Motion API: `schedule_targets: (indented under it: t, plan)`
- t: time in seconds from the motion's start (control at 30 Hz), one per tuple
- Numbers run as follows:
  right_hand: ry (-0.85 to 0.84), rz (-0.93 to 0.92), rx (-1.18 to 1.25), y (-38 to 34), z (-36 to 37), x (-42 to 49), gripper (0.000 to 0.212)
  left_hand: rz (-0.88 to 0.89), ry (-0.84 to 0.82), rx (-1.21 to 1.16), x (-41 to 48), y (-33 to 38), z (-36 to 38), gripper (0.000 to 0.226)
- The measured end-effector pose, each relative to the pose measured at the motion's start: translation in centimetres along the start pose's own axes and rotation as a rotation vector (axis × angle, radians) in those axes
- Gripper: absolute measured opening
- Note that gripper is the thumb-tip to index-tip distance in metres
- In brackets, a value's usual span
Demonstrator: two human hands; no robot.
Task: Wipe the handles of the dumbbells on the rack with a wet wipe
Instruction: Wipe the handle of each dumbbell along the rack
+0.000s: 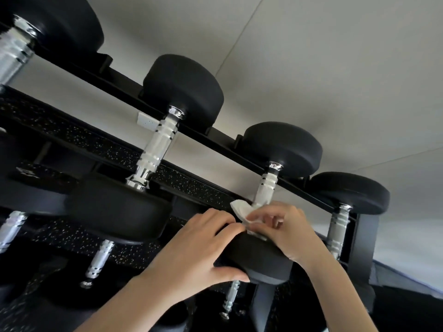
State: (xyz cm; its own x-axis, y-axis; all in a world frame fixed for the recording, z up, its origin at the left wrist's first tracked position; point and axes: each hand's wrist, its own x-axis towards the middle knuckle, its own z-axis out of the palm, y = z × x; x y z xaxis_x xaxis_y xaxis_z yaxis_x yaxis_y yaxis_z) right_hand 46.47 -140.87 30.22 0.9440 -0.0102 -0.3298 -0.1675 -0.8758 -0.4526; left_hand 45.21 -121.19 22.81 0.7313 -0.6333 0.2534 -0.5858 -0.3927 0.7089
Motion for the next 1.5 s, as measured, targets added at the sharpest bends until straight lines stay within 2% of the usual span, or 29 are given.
schedule_targets:
  t: [0.27, 0.4, 0.57, 0.83, 1.03, 1.4, 1.5]
  plan:
    - [-0.105, -0.133, -0.216, -0.9, -0.5, 0.4, 0.015, 0.051, 0.026, 0.040, 0.1, -0.7, 0.3, 0.064]
    - [-0.200, -0.127, -0.268, -1.1, -0.6, 0.9, 0.016, 0.067, 0.045, 0.030, 0.2, -0.9, 0.5, 0.064]
    - [-0.248, -0.064, -0.464, -1.8, -0.2, 1.7, 0.020, 0.055, 0.025, 0.014, 0.3, -1.0, 0.4, 0.064]
    - [-0.193, -0.021, -0.594, -2.0, 0.2, 2.2, 0.025, 0.054, 0.042, -0.007, 0.4, -1.3, 0.3, 0.064]
    - [-0.074, -0.058, -0.581, -1.6, -0.1, 3.2, 0.024, 0.049, 0.040, -0.008, 0.4, -1.4, 0.4, 0.065]
    - [0.040, -0.007, -0.537, -0.9, -3.0, 7.6, 0.026, 0.071, 0.054, -0.022, 0.5, -1.6, 0.4, 0.064]
    - [0.129, -0.082, -0.531, -0.8, -3.0, 7.6, 0.022, 0.072, 0.049, -0.021, 0.5, -1.6, 0.5, 0.064]
